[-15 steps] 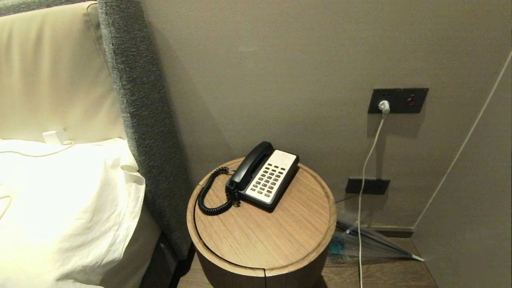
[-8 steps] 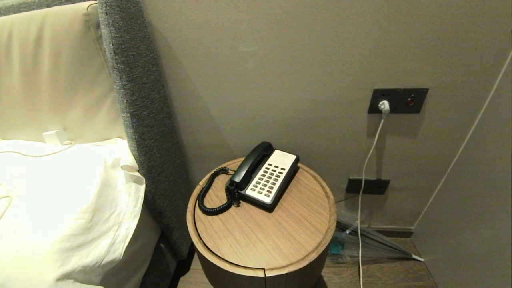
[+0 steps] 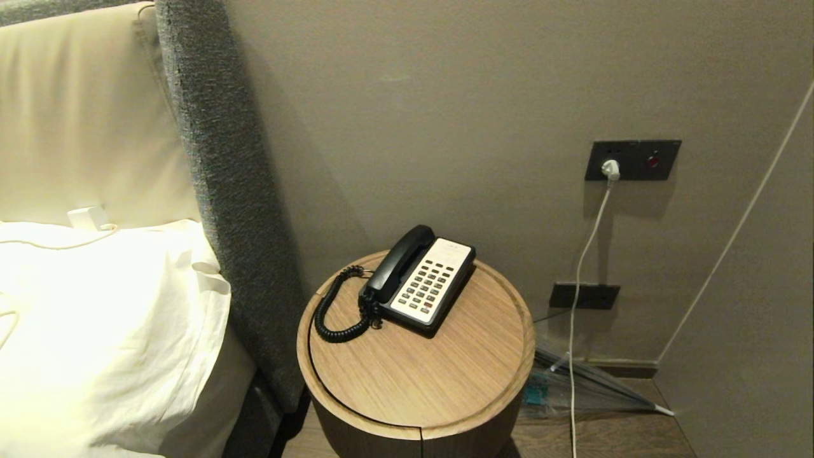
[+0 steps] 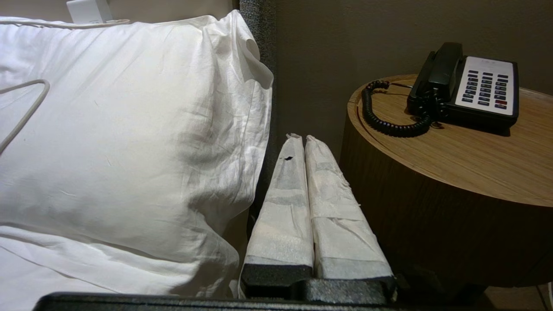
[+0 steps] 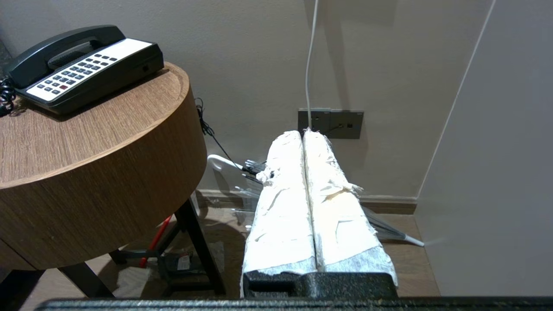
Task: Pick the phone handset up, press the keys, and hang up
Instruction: Pick up the desk phone handset
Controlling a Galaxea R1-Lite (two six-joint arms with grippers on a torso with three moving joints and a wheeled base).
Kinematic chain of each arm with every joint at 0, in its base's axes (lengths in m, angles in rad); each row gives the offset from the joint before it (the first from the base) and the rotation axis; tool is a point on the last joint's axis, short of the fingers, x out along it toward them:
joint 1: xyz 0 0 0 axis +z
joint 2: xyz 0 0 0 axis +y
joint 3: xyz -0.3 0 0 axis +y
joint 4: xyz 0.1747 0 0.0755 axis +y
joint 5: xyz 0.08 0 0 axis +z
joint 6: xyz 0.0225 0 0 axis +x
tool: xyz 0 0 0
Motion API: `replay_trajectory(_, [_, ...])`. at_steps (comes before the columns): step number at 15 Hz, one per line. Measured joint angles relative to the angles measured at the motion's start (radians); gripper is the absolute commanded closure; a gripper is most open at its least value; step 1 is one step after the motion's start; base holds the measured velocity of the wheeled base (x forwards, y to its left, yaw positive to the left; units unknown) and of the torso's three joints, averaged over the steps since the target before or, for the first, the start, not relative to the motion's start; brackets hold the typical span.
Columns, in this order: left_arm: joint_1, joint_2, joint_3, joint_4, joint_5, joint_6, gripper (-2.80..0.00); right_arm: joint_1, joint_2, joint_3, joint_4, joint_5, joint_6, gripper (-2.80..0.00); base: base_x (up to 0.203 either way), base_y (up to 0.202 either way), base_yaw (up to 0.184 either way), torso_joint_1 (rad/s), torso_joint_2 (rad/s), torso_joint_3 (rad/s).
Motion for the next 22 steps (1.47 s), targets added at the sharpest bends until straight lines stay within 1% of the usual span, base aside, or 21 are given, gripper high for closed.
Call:
replay_trajectory(6, [0.0, 0.0, 0.0, 0.005, 0.0, 0.021, 0.0, 0.0, 0.0, 0.0, 0.0, 0.0, 0.0, 0.0, 0.0, 0.0, 0.0, 0.0, 0.0, 0.0])
replay_trajectory(8, [0.0, 0.0, 0.0, 0.002, -0.001, 0.017, 0.0, 0.0, 0.0, 0.0, 0.0, 0.0, 0.0, 0.0, 0.0, 0.0, 0.0, 0.002, 0.0, -0.065])
replay_trajectory(9, [0.0, 0.0, 0.0, 0.002, -0.001, 0.016, 0.0, 0.0, 0.0, 0.0, 0.0, 0.0, 0.001, 0.0, 0.0, 0.0, 0.0, 0.002, 0.0, -0.149])
replay_trajectory(12, [0.001, 0.0, 0.0, 0.001, 0.001, -0.022, 0.0, 0.001, 0.0, 0.0, 0.0, 0.0, 0.0, 0.0, 0.0, 0.0, 0.0, 0.004, 0.0, -0.183])
replay_trajectory(22, [0.002, 0.0, 0.0, -0.002, 0.002, -0.025, 0.0, 0.001, 0.001, 0.0, 0.0, 0.0, 0.0, 0.0, 0.0, 0.0, 0.0, 0.002, 0.0, -0.196])
